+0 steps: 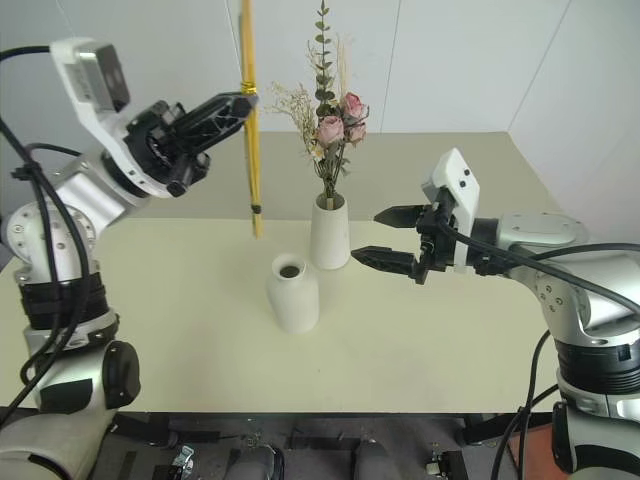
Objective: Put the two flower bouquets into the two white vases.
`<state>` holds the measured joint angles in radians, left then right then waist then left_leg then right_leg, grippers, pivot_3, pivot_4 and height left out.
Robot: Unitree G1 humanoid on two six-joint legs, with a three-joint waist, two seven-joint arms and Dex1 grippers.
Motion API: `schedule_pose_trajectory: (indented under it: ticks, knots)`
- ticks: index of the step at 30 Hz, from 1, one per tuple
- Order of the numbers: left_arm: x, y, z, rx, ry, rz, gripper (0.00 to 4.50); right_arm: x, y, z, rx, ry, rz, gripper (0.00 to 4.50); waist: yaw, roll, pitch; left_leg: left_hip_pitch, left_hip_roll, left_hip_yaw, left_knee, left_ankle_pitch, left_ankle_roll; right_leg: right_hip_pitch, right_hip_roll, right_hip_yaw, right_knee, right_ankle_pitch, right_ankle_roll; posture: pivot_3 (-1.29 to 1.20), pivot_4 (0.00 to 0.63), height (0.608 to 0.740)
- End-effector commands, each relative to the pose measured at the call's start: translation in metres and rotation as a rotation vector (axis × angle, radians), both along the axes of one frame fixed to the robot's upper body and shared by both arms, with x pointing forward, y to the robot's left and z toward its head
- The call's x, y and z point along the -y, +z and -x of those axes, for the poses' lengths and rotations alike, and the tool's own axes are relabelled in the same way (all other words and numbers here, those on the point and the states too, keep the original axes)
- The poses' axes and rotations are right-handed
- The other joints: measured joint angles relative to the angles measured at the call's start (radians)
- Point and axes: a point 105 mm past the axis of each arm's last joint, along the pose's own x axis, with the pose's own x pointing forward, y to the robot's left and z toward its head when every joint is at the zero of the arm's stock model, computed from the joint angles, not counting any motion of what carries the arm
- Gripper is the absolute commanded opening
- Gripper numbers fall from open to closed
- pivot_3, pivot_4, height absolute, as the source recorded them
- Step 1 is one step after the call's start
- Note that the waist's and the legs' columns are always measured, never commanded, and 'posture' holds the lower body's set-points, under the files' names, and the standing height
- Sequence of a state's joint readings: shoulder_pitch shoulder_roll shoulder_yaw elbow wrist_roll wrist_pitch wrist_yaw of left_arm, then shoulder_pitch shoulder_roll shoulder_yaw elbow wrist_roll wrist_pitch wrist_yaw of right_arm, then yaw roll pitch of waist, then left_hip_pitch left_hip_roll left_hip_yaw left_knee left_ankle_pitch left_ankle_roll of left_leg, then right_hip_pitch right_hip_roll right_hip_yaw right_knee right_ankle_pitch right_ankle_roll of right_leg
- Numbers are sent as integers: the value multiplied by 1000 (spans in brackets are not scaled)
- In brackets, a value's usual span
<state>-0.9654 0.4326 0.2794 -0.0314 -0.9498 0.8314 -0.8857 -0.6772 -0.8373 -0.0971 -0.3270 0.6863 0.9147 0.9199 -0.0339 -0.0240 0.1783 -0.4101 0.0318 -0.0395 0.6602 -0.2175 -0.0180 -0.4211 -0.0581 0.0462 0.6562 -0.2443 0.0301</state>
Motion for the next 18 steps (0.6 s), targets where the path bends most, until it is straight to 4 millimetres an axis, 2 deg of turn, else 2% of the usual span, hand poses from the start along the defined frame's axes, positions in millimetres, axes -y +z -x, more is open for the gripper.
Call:
schedule_pose_trajectory:
  ticks: [1,7,18]
  knots:
    - [13,-12,5,41,-35,-10,19,3,14,7,80,-1,-7,4500,-4,0,0,1,0,0,0,0,0,0,0,0,0,0,0,0,150,740]
    - [13,-37,-2,8,-30,-60,19,6,13,11,81,-19,-3,4500,-8,0,0,0,0,0,0,0,0,0,1,1,0,0,0,0,150,740]
    - [13,-66,-10,-45,11,-108,19,8,15,14,84,-34,-27,4500,-3,0,0,1,0,0,0,0,0,0,1,1,0,0,0,0,150,740]
